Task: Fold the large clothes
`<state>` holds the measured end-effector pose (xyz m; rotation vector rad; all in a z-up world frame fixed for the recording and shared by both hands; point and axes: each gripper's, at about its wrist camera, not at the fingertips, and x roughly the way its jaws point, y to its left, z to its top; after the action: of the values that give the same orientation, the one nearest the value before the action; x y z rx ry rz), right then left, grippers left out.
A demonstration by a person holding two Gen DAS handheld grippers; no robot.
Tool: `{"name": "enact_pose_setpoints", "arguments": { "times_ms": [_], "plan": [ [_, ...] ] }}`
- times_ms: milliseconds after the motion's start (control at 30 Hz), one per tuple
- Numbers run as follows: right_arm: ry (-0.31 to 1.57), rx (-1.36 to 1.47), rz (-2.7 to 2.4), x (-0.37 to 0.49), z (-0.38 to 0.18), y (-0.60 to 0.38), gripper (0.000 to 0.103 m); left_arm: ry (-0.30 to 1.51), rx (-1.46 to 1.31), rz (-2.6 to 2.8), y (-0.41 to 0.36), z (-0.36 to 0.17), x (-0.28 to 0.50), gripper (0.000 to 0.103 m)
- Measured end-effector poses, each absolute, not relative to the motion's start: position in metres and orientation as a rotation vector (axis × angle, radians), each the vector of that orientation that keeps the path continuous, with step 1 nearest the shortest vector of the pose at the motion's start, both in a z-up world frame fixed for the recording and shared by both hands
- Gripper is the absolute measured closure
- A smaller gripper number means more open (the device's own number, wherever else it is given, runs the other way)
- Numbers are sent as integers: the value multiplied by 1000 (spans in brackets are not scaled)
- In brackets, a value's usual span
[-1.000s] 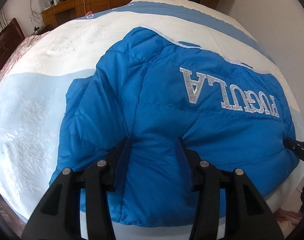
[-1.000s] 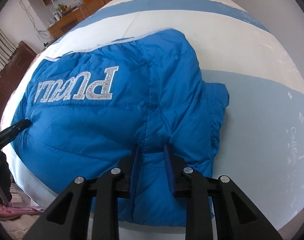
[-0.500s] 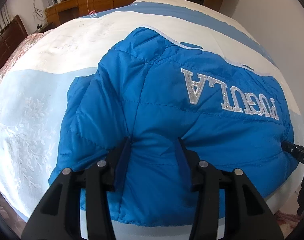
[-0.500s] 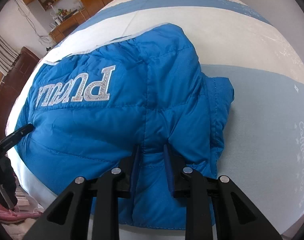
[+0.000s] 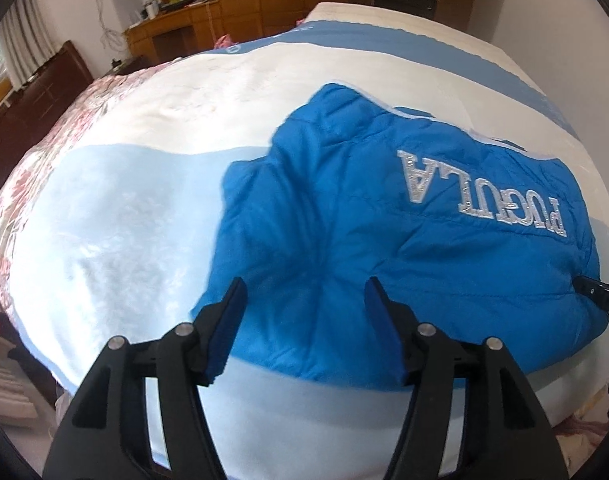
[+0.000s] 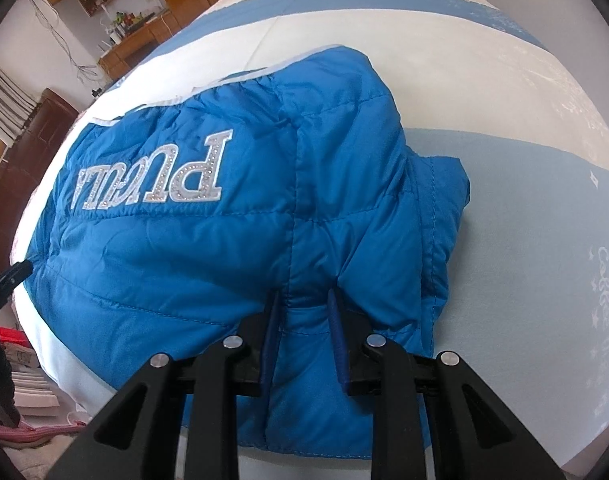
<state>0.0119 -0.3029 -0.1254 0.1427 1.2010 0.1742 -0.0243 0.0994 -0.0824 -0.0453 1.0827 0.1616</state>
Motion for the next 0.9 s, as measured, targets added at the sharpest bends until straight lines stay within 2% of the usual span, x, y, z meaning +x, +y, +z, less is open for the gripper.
{"name": "enact_pose_setpoints", "arguments": {
  "times_ms": [133, 333, 600, 900],
  "plan": [
    [1206, 143, 177, 13, -125, -303, 79, 1114, -110, 166, 112, -84, -32, 37],
    [1210, 131, 176, 14, -125, -302, 79, 1142, -357, 136, 140, -99, -44, 37],
    [1213, 129, 181, 15, -125, -302, 79, 1099, -647, 88, 169, -115, -51, 28],
    [1215, 127, 184, 15, -126, -302, 79, 1085, -933, 85, 200, -142, -67, 29]
  ]
}}
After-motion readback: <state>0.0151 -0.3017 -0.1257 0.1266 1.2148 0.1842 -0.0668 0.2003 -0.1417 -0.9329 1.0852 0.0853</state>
